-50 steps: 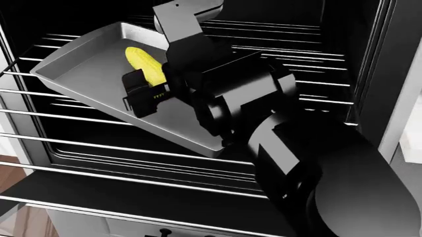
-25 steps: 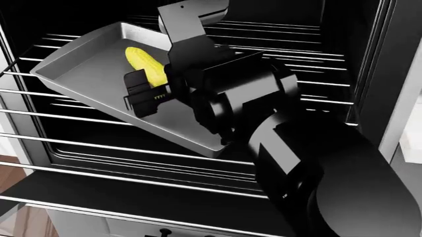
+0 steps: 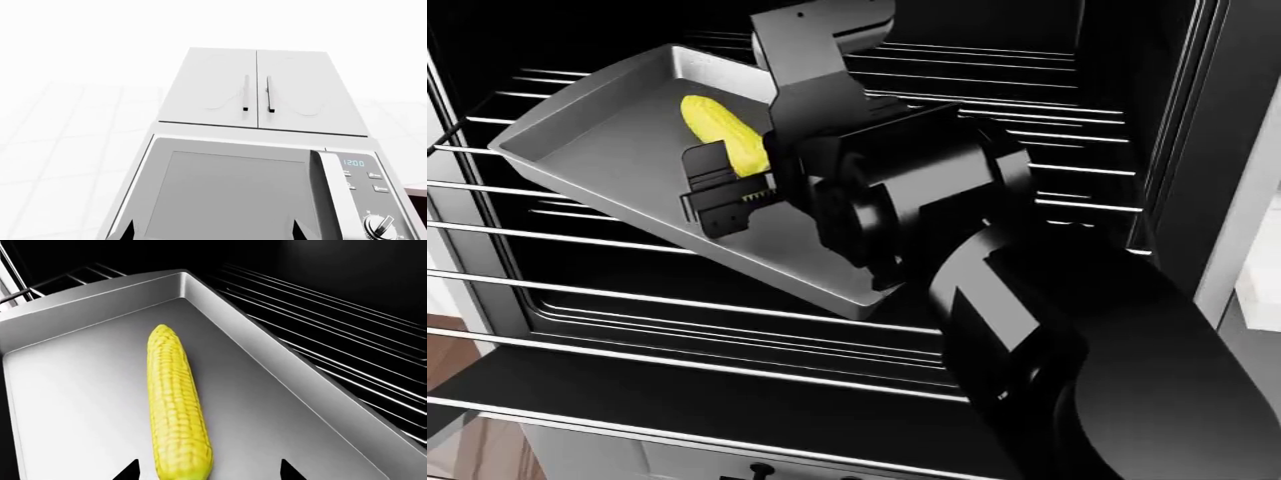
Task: Pick the corn from the top rack in the oven and place it on the plate on the counter.
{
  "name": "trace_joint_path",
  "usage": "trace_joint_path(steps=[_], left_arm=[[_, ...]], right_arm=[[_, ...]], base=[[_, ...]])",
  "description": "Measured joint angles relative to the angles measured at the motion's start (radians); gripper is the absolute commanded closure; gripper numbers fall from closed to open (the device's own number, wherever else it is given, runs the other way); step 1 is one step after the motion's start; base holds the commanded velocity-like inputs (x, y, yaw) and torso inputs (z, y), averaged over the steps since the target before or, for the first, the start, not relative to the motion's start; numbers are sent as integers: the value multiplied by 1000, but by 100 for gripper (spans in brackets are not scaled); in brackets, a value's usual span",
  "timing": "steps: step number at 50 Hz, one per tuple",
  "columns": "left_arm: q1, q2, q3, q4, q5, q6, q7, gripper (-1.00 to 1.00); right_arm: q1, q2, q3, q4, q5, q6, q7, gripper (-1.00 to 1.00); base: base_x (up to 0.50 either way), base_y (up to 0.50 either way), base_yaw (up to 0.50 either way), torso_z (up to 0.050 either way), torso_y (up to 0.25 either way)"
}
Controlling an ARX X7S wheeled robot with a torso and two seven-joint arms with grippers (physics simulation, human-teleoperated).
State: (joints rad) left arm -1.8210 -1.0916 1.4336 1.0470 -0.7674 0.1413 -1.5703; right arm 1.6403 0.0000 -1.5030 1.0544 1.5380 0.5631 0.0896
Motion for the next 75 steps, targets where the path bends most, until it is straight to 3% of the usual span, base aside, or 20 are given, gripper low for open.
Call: trace_joint_path(steps=[8,9,38,75], left_arm=[[7,-3,0,0,8,4,0,-100],[8,-4,0,0,9,4,0,-100],[5,1,0,0,9,-1,0,-100],[-106,79,-28,0,-98,-70,0,-100]], right_arm=[[2,0,8,-10,-14,8,13,-100],[1,0,7,-10,-13,8,15,100],[-6,0,-14,0,78,-45,39,100],[13,0,-83,-4,171,-204,16,100]], base=[[0,0,0,0,0],[0,0,0,0,0],[0,0,0,-1,0],[0,0,0,0,0]])
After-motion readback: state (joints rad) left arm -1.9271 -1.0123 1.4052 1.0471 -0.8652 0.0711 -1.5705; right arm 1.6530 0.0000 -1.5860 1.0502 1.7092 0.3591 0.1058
